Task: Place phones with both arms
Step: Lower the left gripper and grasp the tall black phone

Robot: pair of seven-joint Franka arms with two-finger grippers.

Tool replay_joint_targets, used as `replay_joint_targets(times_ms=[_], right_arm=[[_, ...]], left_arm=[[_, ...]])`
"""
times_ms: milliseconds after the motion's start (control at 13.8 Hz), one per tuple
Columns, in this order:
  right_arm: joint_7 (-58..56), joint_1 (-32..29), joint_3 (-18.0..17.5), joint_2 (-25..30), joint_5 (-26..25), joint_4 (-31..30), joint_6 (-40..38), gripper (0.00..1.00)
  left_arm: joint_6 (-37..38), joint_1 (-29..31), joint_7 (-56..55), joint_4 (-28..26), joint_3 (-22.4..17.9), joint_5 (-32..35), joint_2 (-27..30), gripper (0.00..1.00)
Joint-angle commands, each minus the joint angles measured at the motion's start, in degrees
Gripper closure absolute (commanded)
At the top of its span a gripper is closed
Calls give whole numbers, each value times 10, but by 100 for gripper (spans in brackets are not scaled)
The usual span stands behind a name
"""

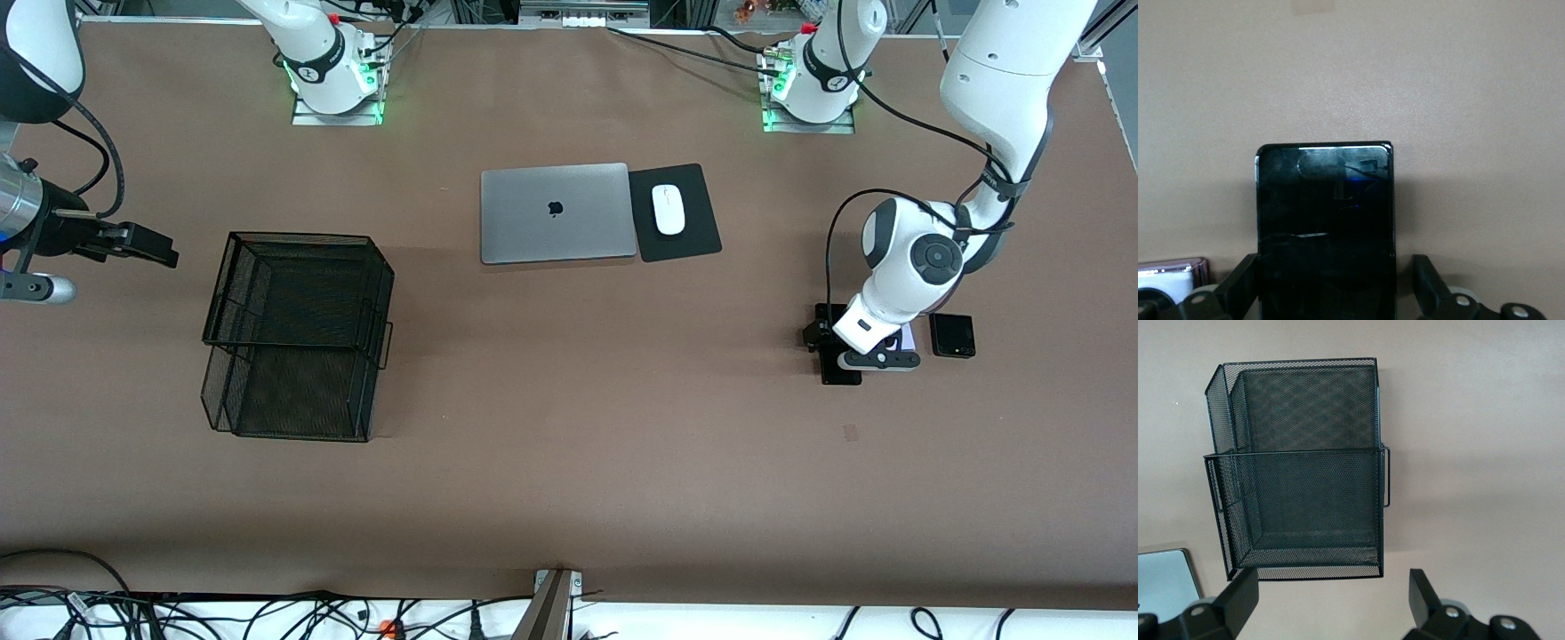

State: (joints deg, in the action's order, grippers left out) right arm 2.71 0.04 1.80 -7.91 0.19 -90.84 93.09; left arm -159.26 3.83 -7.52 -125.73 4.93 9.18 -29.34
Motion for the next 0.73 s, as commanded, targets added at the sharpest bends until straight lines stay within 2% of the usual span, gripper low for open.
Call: replay_joint_targets(times_ms=[0, 73, 145, 291, 436, 509, 582, 654], right_arm=[[-5, -1, 0, 1, 9, 4, -7, 0], [-5, -1, 0, 1, 9, 3, -7, 0], [-5, -1, 0, 0, 9, 3, -6, 0], [-4, -1, 0, -2, 9, 4, -5, 0], [-4, -1, 0, -4, 9, 4, -3, 0], [-4, -1, 0, -4, 9, 4, -3, 0], [-4, -1, 0, -4, 11, 4, -3, 0], [-5, -1, 0, -4, 11, 4, -4, 0]], left_arm=[[-7, 10, 5, 4, -5, 30, -28, 0], [-8, 10, 5, 6, -5, 31, -34, 6], [-11, 13, 5, 7, -5, 32, -38, 26], [-15, 21, 4, 11, -4, 32, -43, 57], [-14, 21, 0, 12, -4, 31, -43, 83], [-13, 21, -1, 15, -4, 31, -43, 94], [-11, 21, -3, 17, -4, 30, -42, 100], [-10, 21, -7, 21, -4, 30, -41, 100]])
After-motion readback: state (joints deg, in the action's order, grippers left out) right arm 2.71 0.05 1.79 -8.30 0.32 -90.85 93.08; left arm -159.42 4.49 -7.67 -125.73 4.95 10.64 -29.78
